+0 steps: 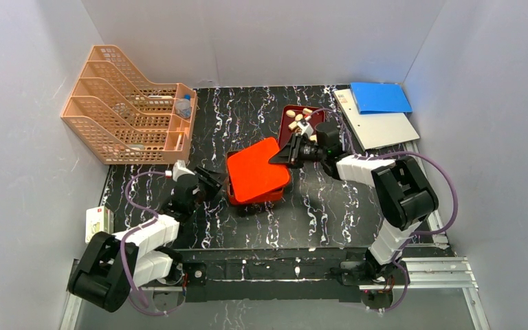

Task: Pack the chocolate
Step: Close the box lid on the packing box.

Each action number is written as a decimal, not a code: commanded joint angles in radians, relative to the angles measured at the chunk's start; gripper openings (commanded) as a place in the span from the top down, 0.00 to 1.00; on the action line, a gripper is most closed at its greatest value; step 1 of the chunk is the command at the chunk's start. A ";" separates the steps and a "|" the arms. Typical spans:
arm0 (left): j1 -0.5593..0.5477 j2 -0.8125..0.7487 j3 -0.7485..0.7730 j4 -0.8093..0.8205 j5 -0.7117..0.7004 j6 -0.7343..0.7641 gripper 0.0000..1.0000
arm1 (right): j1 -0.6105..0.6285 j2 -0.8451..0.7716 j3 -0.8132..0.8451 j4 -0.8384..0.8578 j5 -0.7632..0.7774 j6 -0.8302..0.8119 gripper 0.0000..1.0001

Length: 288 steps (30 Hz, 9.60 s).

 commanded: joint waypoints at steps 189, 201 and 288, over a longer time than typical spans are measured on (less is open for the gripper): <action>0.070 0.300 0.319 -0.262 0.012 0.313 0.66 | 0.033 0.249 -0.175 0.851 0.221 0.394 0.54; 0.069 0.305 0.325 -0.261 0.020 0.306 0.67 | 0.032 0.186 -0.163 0.740 0.235 0.322 0.51; 0.047 0.287 0.336 -0.267 0.036 0.309 0.67 | -0.077 -0.079 -0.219 0.250 0.354 0.071 0.48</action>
